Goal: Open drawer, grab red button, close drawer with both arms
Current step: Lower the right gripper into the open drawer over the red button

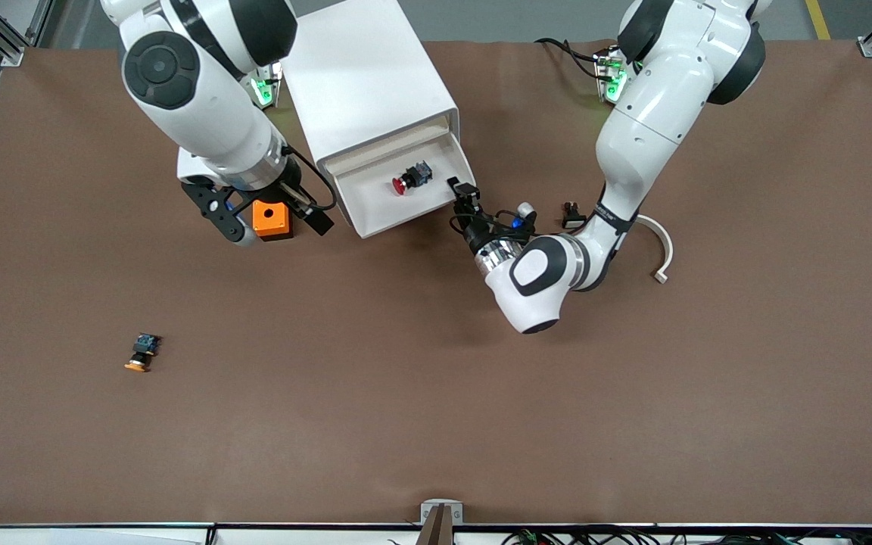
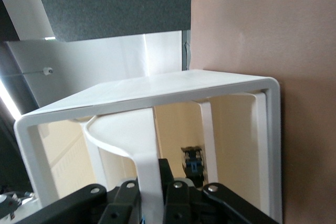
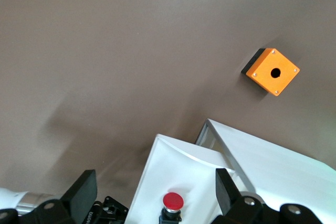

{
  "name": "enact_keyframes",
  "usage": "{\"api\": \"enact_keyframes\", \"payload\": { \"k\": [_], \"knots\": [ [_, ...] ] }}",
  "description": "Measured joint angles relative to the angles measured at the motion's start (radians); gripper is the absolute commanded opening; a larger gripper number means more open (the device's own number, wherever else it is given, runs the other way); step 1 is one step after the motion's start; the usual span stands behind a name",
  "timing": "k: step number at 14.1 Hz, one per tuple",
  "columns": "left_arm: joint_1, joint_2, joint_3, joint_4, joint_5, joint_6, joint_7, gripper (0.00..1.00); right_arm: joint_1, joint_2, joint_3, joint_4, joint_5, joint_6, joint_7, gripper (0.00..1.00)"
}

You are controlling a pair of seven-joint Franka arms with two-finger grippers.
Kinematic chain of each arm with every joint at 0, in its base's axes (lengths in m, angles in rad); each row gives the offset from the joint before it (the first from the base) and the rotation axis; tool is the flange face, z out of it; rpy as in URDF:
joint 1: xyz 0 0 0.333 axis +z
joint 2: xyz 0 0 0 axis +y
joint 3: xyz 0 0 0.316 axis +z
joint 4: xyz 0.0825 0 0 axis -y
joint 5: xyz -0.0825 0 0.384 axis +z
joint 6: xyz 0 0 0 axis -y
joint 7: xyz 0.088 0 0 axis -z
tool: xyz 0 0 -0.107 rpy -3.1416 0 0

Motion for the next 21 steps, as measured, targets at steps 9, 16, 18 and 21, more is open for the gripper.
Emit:
{"api": "enact_keyframes", "payload": {
  "k": [9, 16, 18, 21],
  "knots": [
    [0.050, 0.000, 0.001, 0.002, -0.013, 0.001, 0.009, 0.73, 0.130, 0.095, 0.001, 0.001, 0.002, 0.098, 0.154, 1.00],
    [0.050, 0.001, 0.001, 0.026, -0.076, 0.010, 0.088, 1.00, 0.211, 0.172, 0.000, 0.000, 0.002, 0.123, 0.306, 1.00],
    [0.053, 0.001, 0.003, 0.051, -0.077, 0.034, 0.198, 1.00, 0.226, 0.188, 0.000, -0.001, 0.002, 0.122, 0.330, 1.00],
    [0.072, 0.001, 0.012, 0.086, -0.078, 0.058, 0.434, 1.00, 0.262, 0.218, 0.000, -0.002, 0.002, 0.124, 0.373, 1.00]
  ]
}}
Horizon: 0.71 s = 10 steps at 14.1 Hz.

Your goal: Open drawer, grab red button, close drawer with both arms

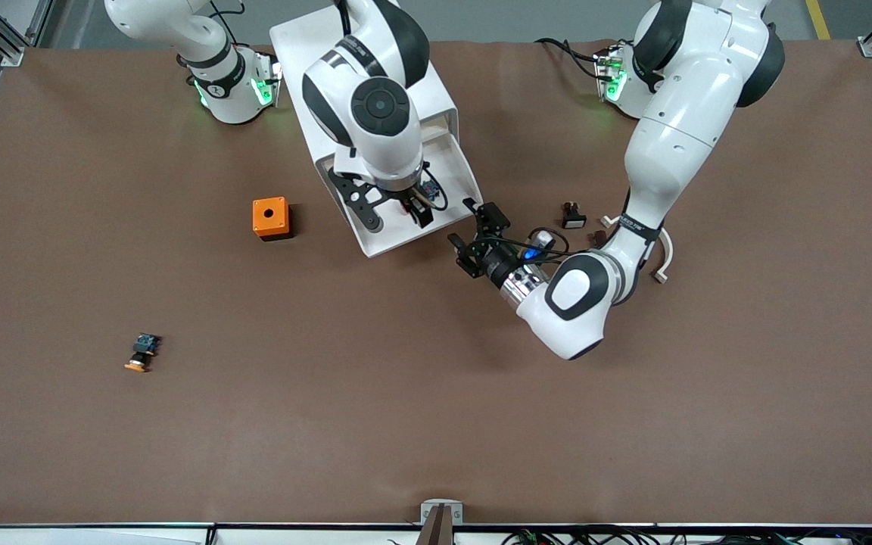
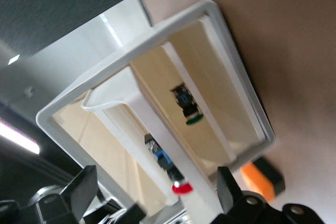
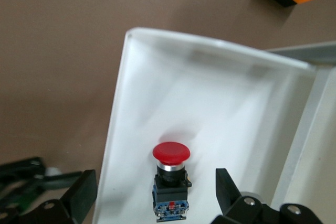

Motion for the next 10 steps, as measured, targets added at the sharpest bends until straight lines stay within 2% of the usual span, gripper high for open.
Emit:
{"api": "enact_keyframes", "payload": {
  "k": [6, 10],
  "knots": [
    [0.021, -0.011, 0.011, 0.079, 0.014, 0.001, 0.392, 1.00, 0.049, 0.041, 0.000, -0.004, 0.000, 0.052, 0.034, 1.00],
    [0.019, -0.080, 0.018, 0.089, 0.143, 0.000, 0.551, 1.00, 0.062, 0.042, 0.000, -0.017, 0.000, 0.061, 0.036, 1.00]
  ]
}}
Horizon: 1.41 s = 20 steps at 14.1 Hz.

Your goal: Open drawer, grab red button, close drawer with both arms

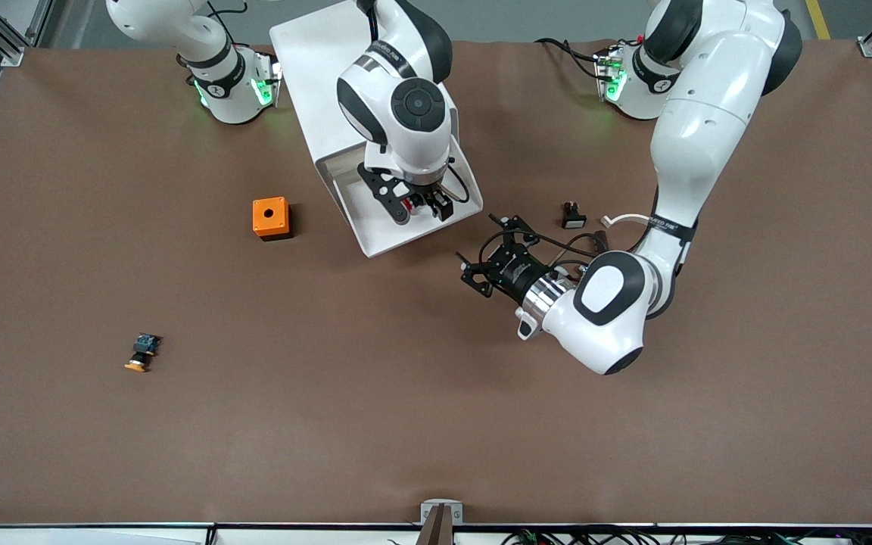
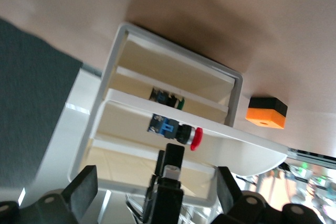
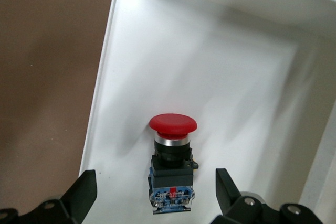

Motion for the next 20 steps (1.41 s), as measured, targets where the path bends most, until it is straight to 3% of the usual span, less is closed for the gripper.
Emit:
{"api": "enact_keyframes", "payload": {
  "k": [6, 10, 11, 12, 13, 15, 16, 20],
  "knots": [
    [-0.029, -0.110, -0.004, 0.002, 0.255, 0.109, 0.189, 1.00, 0.023, 0.023, 0.000, -0.014, 0.000, 0.012, 0.002, 0.99],
    [-0.073, -0.141, -0.004, 0.001, 0.407, 0.240, 0.203, 1.00, 0.027, 0.029, 0.000, -0.014, 0.000, 0.020, 0.014, 0.91],
    [-0.081, -0.142, -0.005, 0.000, 0.441, 0.264, 0.204, 1.00, 0.029, 0.031, 0.000, -0.014, 0.000, 0.020, 0.014, 0.83],
    [-0.089, -0.142, -0.005, -0.001, 0.479, 0.287, 0.206, 1.00, 0.031, 0.033, 0.000, -0.014, 0.000, 0.020, 0.015, 0.69],
    [-0.100, -0.142, -0.005, -0.001, 0.519, 0.318, 0.206, 1.00, 0.034, 0.035, 0.000, -0.014, 0.000, 0.020, 0.015, 0.54],
    [-0.121, -0.144, -0.005, -0.001, 0.587, 0.372, 0.206, 1.00, 0.036, 0.038, -0.001, -0.014, 0.000, 0.022, 0.015, 0.13],
    [-0.129, -0.144, -0.005, -0.002, 0.614, 0.381, 0.206, 1.00, 0.036, 0.037, -0.002, -0.011, 0.000, 0.023, 0.015, 0.02],
    [-0.155, -0.144, -0.005, -0.015, 0.681, 0.444, 0.206, 1.00, 0.033, 0.038, -0.009, -0.004, 0.002, 0.022, 0.017, 0.00]
  ]
}}
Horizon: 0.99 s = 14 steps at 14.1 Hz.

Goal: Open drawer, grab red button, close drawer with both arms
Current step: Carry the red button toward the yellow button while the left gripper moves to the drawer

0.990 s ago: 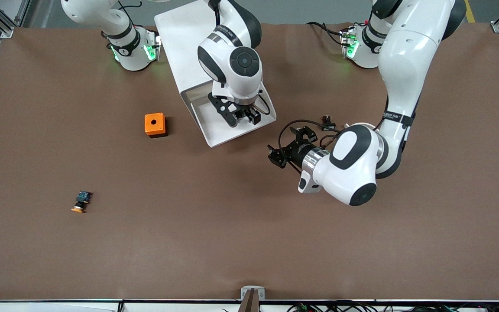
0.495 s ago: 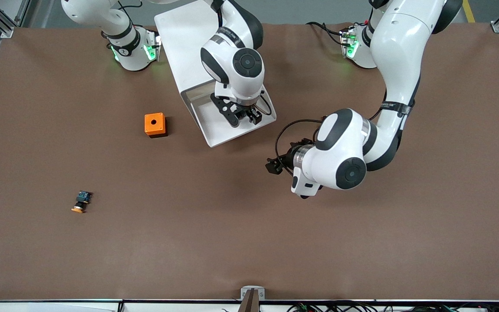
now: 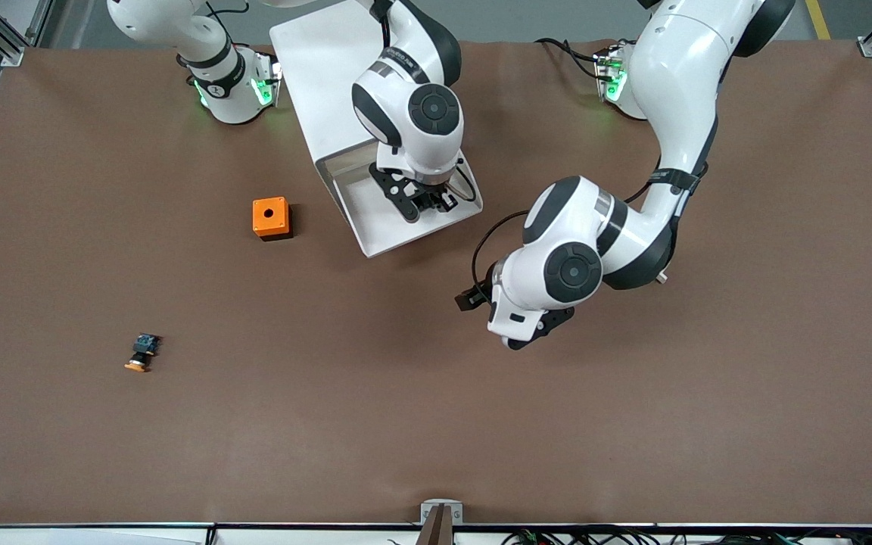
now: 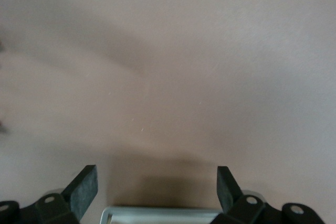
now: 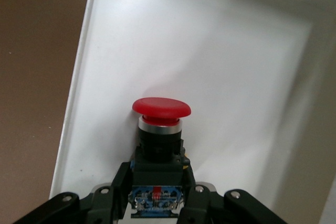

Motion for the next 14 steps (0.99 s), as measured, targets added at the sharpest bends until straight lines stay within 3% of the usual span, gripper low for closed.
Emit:
{"api": "enact_keyframes", "payload": {
  "k": [4, 7, 10, 14],
  "knots": [
    [-0.020, 0.000, 0.000, -0.039, 0.085, 0.065, 0.000, 1.00, -0.068, 0.000, -0.010, 0.087, 0.050, -0.113, -0.053, 0.00],
    [-0.041, 0.000, -0.002, -0.061, 0.152, 0.096, 0.000, 1.00, -0.173, -0.004, -0.015, 0.209, 0.070, -0.251, -0.209, 0.00],
    [-0.075, 0.000, -0.002, -0.065, 0.165, 0.096, 0.000, 1.00, -0.260, -0.022, -0.022, 0.251, 0.069, -0.287, -0.404, 0.01],
    [-0.081, -0.001, -0.001, -0.071, 0.165, 0.096, -0.029, 1.00, -0.399, -0.045, -0.028, 0.250, -0.038, -0.386, -0.775, 0.01]
  ]
}}
